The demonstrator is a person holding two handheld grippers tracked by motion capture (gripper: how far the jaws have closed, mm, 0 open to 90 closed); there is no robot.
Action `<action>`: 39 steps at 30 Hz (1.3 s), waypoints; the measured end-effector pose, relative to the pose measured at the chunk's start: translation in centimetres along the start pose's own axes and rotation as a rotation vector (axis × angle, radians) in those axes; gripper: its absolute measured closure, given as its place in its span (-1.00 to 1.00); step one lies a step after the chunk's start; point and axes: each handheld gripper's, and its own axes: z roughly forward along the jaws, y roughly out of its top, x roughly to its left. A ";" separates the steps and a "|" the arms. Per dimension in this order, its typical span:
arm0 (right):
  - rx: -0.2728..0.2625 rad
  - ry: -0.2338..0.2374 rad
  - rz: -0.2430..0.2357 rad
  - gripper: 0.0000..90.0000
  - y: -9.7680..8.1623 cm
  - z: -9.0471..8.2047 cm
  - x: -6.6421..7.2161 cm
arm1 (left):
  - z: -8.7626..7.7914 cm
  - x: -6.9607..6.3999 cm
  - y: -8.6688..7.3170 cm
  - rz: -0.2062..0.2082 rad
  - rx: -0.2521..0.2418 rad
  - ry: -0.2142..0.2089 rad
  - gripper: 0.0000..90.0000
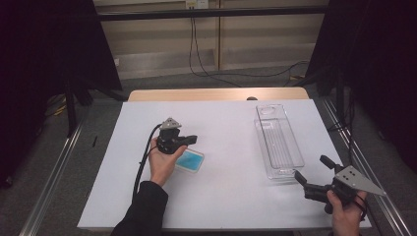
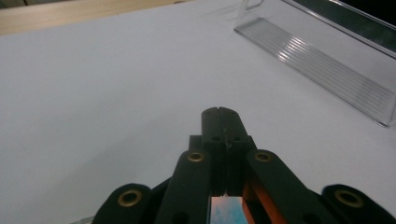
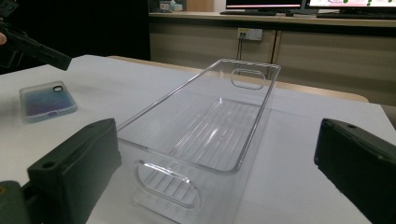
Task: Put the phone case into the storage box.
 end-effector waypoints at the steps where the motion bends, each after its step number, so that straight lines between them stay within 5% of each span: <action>1: -0.002 0.000 0.001 -1.00 0.0 0.0 0.0 | 0.1 0.1 0.0 0.000 0.014 0.002 1.00; 10: -0.002 0.004 -0.002 -1.00 0.0 0.0 0.1 | 1.4 0.5 0.9 -0.014 0.137 0.019 1.00; 20: -0.001 0.004 -0.002 -1.00 0.0 0.0 0.1 | 3.6 0.4 0.7 -0.078 0.261 0.035 1.00; 27: 0.002 0.008 -0.006 -1.00 0.0 0.1 0.1 | 4.7 0.5 0.5 -0.104 0.295 0.042 1.00; 39: 0.005 0.005 -0.010 -1.00 0.0 0.1 0.1 | 5.3 -0.1 0.0 -0.053 0.314 0.037 1.00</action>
